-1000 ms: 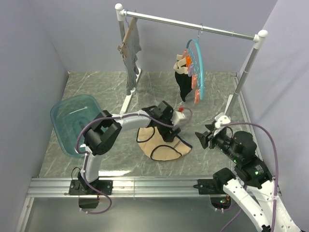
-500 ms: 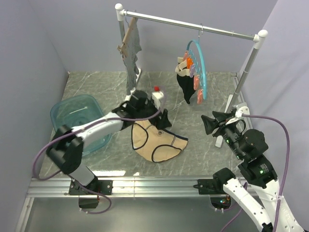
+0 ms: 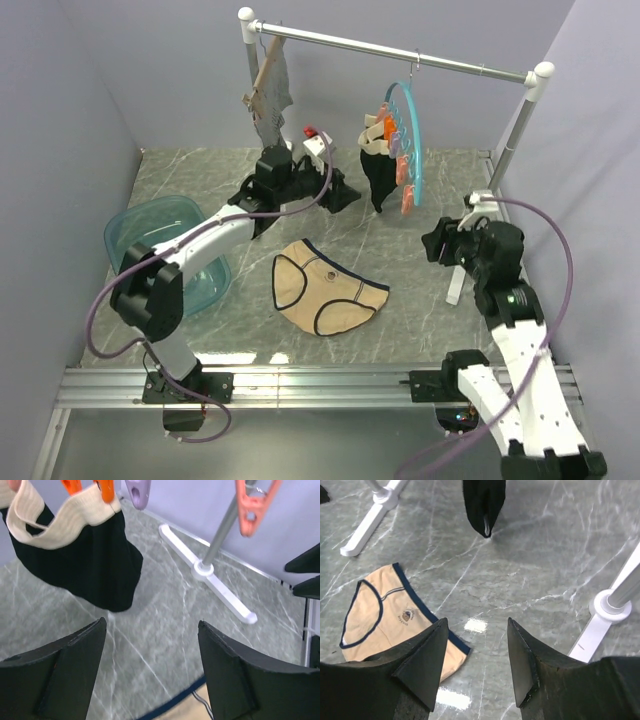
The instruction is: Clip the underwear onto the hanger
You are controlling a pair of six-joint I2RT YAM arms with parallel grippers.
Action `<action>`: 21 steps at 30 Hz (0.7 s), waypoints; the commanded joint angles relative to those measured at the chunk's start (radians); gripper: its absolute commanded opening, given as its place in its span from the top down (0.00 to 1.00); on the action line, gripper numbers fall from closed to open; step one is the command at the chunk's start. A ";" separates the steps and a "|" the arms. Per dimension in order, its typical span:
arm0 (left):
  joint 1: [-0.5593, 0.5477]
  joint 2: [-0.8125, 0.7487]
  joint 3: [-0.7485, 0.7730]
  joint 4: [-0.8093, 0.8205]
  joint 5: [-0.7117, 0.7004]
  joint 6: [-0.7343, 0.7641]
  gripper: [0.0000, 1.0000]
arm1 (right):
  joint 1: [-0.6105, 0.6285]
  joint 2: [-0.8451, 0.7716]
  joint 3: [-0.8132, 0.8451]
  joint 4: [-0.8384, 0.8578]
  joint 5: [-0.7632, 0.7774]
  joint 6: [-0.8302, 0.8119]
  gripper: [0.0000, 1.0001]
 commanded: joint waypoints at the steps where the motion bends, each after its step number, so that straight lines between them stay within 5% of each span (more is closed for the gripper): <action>1: 0.007 0.044 0.076 0.168 0.075 -0.028 0.23 | -0.136 0.120 0.086 0.112 -0.266 0.001 0.43; 7: 0.010 0.166 0.165 0.338 0.155 -0.055 0.30 | -0.227 0.295 0.218 0.247 -0.555 -0.088 0.46; 21: -0.007 0.386 0.348 0.536 0.181 -0.138 0.32 | -0.178 0.447 0.321 0.452 -0.559 -0.110 0.48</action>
